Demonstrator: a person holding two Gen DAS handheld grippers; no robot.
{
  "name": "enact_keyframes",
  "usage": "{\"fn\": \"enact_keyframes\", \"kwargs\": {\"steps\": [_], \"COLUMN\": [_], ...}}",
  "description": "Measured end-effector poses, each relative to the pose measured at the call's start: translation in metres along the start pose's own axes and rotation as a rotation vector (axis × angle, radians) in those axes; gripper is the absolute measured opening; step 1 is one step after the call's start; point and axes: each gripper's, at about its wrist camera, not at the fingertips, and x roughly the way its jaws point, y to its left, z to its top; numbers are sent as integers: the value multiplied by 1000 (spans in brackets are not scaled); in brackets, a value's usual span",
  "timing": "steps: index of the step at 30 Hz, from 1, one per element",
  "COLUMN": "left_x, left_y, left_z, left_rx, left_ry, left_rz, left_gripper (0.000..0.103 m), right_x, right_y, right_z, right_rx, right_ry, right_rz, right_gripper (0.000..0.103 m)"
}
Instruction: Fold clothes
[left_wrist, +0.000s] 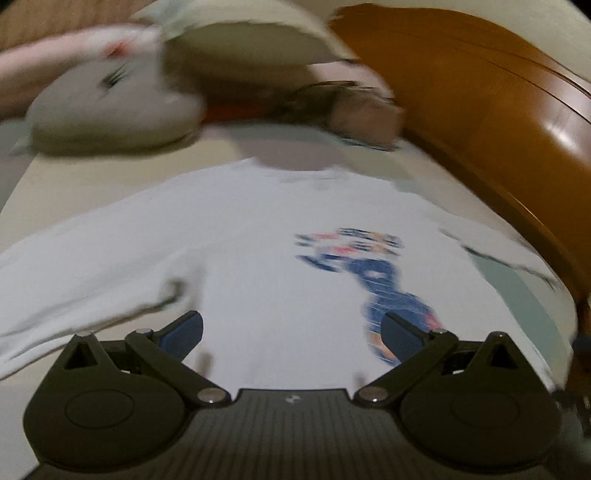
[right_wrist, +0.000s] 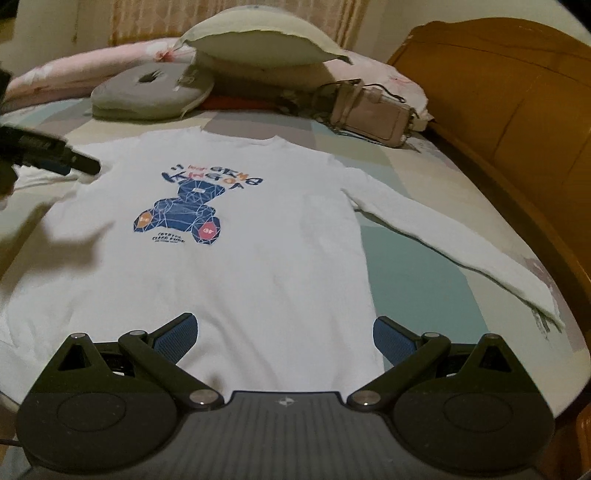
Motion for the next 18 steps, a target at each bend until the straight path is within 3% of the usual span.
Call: {"fn": "enact_keyframes", "kwargs": {"steps": [3,8,11,14,18], "left_x": [5,8,-8,-31,-26], "left_y": [-25,-48,-63,-81,-93], "left_z": [-20,-56,-63,-74,-96], "left_rx": [96,211,238,284,262], "left_ry": [48,121,122,52,89], "left_rz": [-20,77,87,77,84], "left_gripper": [102,101,101,101,102], "right_x": [-2,-13,-12,-12,-11], "right_y": [-1,-1,-6,-10,-15], "right_z": [-3,-14,-22,-28,-33], "right_rx": [28,16,34,58,105], "right_ry": [15,7,14,17,14], "right_rz": [6,2,13,29,63], "right_gripper": [103,103,103,103,103]}}
